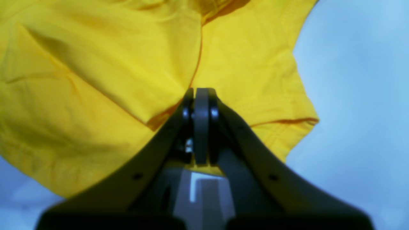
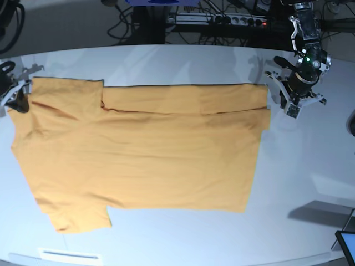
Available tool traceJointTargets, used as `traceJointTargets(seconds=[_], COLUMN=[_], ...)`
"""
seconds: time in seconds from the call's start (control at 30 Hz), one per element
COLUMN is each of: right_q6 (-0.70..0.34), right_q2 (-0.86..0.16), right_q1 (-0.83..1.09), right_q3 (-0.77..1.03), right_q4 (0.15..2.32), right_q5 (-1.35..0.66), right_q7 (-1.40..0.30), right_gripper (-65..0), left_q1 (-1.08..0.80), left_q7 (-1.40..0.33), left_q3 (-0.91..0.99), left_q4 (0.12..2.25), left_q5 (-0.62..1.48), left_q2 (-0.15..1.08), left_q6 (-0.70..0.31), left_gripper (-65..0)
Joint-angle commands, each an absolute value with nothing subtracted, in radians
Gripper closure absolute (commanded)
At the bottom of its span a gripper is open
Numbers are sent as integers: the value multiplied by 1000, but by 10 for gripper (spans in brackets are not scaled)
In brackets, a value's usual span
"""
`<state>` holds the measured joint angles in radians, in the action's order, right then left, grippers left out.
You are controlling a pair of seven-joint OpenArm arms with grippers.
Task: Fold the T-shirt properly
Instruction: 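Slide both grippers along the folded edge, smoothing the strip flat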
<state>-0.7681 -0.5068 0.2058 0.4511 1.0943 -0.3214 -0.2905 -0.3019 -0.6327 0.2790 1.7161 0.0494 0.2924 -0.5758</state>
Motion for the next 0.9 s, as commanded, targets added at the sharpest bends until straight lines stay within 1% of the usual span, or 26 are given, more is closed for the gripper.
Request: traceJointTargets(seconds=[0.0, 0.3, 0.47, 0.7, 0.87], right_q6=[-698, -698, -698, -698, -698], right_q2=[-495, -446, -444, -444, -447], right_q1=[269, 331, 341, 341, 335], right_q3=[438, 438, 438, 437, 432], right_q4=[1079, 1167, 1178, 1184, 1184], right_q5=[-94, -93, -93, -93, -93], right_q7=[-579, -587, -585, -585, -584], right_gripper=[-1, -1, -1, -1, -1], left_q1=[-298, -340, -378, -381, -372], left_q7=[-613, -611, -558, -553, -556], left_q3=[288, 286, 294, 298, 291], left_q4=[1736, 1739, 1770, 1788, 1868], left_q5=[51, 59, 53, 59, 62], left_q2=[311, 311, 311, 311, 298], left_q6=[-567, -568, -568, -568, -568], left_gripper=[-8, -8, -8, -8, -8])
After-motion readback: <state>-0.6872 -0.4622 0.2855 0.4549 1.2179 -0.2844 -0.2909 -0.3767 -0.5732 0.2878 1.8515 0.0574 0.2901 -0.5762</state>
